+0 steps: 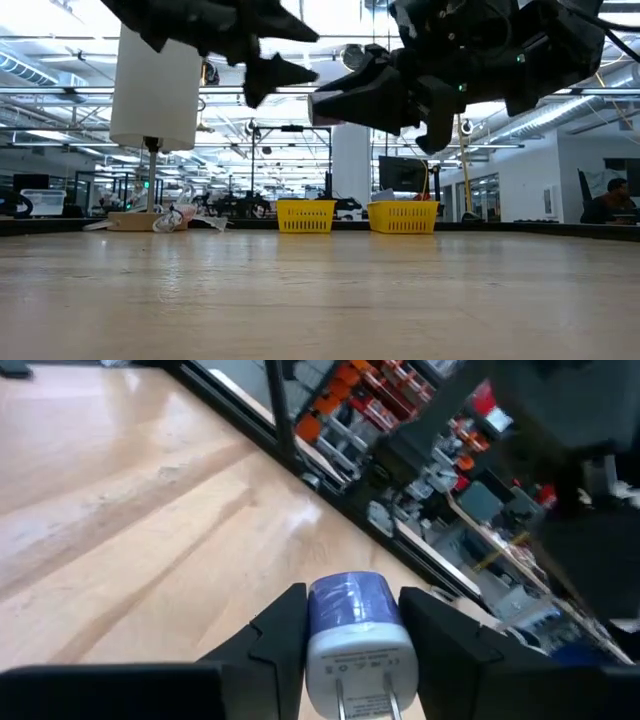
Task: Pick & Place Office items
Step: Put the violet charger adapter into the right yellow bin, then return To Home Position
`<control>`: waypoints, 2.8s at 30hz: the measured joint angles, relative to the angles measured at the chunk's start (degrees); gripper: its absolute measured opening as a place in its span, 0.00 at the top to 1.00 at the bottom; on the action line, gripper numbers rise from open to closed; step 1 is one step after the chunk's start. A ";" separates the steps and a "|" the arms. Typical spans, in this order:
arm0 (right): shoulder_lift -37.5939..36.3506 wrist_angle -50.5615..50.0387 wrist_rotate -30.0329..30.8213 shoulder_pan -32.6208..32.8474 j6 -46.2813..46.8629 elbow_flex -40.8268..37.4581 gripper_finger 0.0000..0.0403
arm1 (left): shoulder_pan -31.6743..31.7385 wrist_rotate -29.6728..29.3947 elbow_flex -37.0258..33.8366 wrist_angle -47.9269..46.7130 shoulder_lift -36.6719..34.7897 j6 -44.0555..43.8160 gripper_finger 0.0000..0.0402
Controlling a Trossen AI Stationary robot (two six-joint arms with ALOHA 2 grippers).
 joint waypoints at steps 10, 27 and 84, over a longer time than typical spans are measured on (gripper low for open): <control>-10.48 -14.78 1.69 -2.27 9.85 -0.27 0.68 | -6.27 -16.55 -2.92 -13.32 -14.88 12.54 0.34; -31.36 -12.49 1.69 -16.95 31.82 -14.80 0.68 | -8.15 -30.31 -29.57 -9.11 -42.40 14.77 0.35; -15.91 -6.64 -10.79 -45.50 50.66 -12.43 0.52 | -8.12 -37.95 -46.49 9.73 -51.52 15.22 0.33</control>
